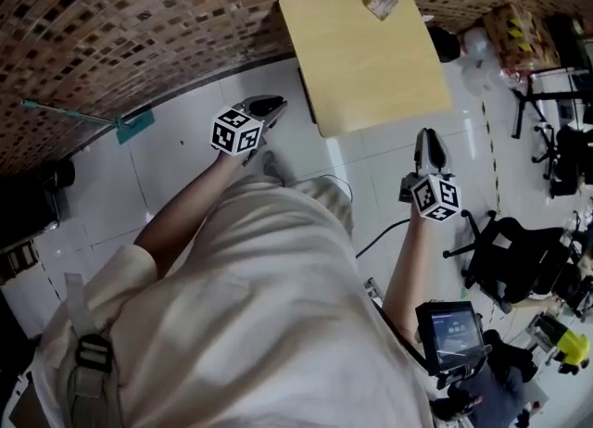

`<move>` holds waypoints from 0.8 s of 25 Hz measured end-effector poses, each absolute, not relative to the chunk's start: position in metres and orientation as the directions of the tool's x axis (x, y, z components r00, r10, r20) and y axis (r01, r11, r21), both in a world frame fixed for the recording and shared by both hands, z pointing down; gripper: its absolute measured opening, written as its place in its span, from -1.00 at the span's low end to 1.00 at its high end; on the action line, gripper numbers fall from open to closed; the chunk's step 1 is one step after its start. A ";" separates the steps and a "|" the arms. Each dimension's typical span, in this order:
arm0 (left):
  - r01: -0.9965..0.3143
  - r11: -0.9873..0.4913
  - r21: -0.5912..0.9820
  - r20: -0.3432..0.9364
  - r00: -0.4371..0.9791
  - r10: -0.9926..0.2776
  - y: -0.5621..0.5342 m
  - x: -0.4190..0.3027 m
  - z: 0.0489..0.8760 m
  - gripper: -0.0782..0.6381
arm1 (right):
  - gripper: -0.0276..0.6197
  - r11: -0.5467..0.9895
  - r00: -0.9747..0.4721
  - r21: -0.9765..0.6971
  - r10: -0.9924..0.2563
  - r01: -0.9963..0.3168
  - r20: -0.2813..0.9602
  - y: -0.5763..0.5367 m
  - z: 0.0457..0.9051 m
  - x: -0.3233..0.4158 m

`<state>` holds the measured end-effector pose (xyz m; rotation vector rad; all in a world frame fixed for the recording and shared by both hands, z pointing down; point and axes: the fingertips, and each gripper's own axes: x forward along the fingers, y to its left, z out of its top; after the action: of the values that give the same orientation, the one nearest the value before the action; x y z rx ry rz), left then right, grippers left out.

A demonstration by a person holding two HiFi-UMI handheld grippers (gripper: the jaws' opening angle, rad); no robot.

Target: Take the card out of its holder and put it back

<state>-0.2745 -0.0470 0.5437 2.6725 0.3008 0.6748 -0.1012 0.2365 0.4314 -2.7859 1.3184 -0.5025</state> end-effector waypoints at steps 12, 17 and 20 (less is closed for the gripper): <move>0.222 -0.899 0.378 0.400 0.837 0.375 0.083 -0.249 0.517 -0.57 | -0.70 -0.600 0.572 -0.167 -0.799 -0.783 0.187 0.293 0.390 -0.128; 0.250 -0.895 0.369 0.406 0.823 0.397 0.131 -0.254 0.508 -0.57 | -0.70 -0.588 0.563 -0.157 -0.807 -0.794 0.177 0.325 0.390 -0.143; 0.258 -0.898 0.357 0.414 0.818 0.400 0.148 -0.261 0.506 -0.57 | -0.70 -0.594 0.568 -0.157 -0.803 -0.789 0.182 0.346 0.395 -0.151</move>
<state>-0.2613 0.1483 0.5057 2.7166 0.5028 0.7103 -0.1515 0.3464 0.3947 -2.7296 1.3876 -0.3621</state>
